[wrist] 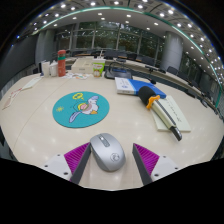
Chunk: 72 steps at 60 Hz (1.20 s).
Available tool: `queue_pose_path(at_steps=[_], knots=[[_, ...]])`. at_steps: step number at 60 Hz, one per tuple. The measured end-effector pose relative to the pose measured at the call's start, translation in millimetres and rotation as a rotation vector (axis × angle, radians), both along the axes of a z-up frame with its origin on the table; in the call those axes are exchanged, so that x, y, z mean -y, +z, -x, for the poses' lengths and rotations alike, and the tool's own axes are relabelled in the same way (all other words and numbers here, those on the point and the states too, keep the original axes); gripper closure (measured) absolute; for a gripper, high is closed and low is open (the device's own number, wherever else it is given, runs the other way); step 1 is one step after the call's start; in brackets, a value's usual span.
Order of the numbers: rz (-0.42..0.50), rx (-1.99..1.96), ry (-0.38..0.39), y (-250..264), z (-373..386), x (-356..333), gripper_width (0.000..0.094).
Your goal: Arrange mouse
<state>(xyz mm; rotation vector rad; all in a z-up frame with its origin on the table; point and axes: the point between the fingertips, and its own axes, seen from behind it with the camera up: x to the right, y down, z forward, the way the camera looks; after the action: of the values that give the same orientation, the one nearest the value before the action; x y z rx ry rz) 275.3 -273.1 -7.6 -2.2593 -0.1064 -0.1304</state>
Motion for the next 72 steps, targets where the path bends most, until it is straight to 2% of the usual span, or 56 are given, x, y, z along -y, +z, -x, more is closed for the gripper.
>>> queue_pose_path(at_steps=[10, 15, 19, 34, 38, 43, 56, 60, 66, 72], knots=[[-0.009, -0.032, -0.002, -2, -6, -23, 0.0122], [-0.01, -0.058, 0.003, -3, -6, -27, 0.0246], [-0.016, -0.075, 0.015, -4, -3, -27, 0.0431], [-0.012, -0.079, -0.019, -5, -6, -26, 0.0568], [-0.006, -0.096, -0.031, -2, -5, -26, 0.0581], [-0.041, -0.096, -0.045, 20, -6, -32, 0.0587], [-0.272, -0.147, -0.08, 162, 14, -96, 0.0587], [-0.32, -0.167, -0.07, 186, 31, -121, 0.0587], [-0.316, -0.176, -0.053, 185, 66, -155, 0.059], [-0.254, -0.181, -0.041, 137, 101, -176, 0.0588]])
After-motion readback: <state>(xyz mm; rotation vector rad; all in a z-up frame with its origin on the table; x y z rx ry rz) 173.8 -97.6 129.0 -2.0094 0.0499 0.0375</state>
